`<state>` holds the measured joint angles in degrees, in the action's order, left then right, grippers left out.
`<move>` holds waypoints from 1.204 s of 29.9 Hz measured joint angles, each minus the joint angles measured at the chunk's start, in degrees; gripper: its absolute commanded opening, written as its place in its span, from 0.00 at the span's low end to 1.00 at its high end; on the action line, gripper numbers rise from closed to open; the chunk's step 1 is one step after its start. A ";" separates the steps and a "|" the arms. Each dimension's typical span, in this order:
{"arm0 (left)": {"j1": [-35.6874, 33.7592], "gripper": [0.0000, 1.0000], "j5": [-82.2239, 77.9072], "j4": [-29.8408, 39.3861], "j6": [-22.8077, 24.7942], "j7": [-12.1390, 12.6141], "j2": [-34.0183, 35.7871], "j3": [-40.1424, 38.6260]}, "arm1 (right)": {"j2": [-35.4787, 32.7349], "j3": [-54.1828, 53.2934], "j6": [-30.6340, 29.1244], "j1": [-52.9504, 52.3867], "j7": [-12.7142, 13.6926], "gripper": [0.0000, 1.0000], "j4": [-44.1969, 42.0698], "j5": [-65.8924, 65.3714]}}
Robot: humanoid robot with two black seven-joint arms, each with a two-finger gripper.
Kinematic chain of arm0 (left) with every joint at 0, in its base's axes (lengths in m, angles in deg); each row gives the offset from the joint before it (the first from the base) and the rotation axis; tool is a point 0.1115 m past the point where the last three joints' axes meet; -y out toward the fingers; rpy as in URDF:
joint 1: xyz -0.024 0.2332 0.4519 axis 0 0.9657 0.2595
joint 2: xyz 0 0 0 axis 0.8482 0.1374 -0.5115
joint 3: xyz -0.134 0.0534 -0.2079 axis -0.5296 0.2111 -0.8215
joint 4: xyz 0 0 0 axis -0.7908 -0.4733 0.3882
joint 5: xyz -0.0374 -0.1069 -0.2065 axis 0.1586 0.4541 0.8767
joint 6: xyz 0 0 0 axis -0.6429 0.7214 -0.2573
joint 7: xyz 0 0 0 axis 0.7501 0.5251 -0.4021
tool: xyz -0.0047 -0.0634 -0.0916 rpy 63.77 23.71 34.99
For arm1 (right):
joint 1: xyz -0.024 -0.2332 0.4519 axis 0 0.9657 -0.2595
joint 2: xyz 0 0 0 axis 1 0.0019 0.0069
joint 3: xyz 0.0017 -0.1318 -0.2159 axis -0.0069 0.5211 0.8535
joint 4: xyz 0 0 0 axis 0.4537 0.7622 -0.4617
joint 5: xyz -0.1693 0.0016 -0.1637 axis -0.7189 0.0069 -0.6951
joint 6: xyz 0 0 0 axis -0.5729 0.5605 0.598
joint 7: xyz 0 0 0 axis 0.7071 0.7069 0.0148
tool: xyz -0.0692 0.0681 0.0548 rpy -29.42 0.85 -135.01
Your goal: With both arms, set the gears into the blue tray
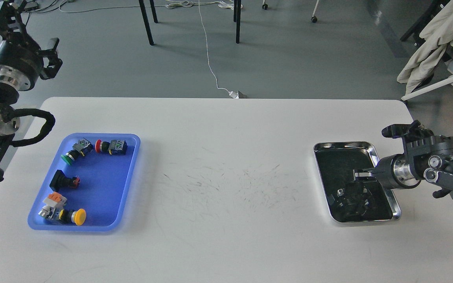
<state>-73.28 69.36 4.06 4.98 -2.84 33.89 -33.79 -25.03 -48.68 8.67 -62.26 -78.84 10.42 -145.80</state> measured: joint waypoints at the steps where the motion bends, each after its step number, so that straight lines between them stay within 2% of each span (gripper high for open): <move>1: 0.00 0.98 0.00 0.00 0.01 0.00 0.06 0.00 | 0.00 -0.01 0.01 0.00 -0.03 0.11 -0.02 0.00; 3: 0.04 0.98 0.00 0.00 0.01 0.00 0.12 0.00 | 0.00 -0.05 0.01 0.00 -0.15 0.02 -0.02 -0.01; 12: 0.04 0.98 0.00 -0.05 0.01 0.00 0.22 -0.06 | 0.34 -0.26 -0.09 -2.19 -1.43 0.02 0.77 0.34; 24: -0.12 0.98 0.00 -0.08 -0.05 0.00 0.23 -0.09 | -0.37 -1.18 0.10 -14.49 -1.41 0.03 7.76 6.72; 26: -0.14 0.98 0.00 -0.09 -0.05 0.00 0.23 -0.09 | -0.25 -1.18 0.03 -15.72 -1.36 0.12 8.85 8.39; 27: -0.16 0.98 0.00 -0.09 -0.04 0.00 0.23 -0.09 | -0.21 -1.18 -0.04 -16.04 -1.33 0.21 9.17 8.83; 28: -0.18 0.98 0.00 -0.09 -0.05 0.00 0.23 -0.09 | -0.15 -1.16 -0.10 -16.26 -1.32 0.36 9.39 9.14; 29: -0.21 0.98 0.00 -0.09 -0.05 0.00 0.23 -0.10 | -0.09 -1.12 -0.18 -16.36 -1.30 0.70 9.53 9.33; 30: -0.24 0.98 0.00 -0.09 -0.05 0.00 0.23 -0.12 | -0.05 -1.11 -0.30 -16.43 -1.30 0.94 9.68 9.45; 36: -0.35 0.98 0.00 -0.09 -0.05 0.00 0.23 -0.18 | -0.81 -0.51 -0.91 -16.58 -1.19 0.96 10.15 9.86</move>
<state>-73.63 69.36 3.97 4.93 -2.84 34.12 -33.97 -25.84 -49.19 7.75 -78.84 -80.03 20.57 -135.94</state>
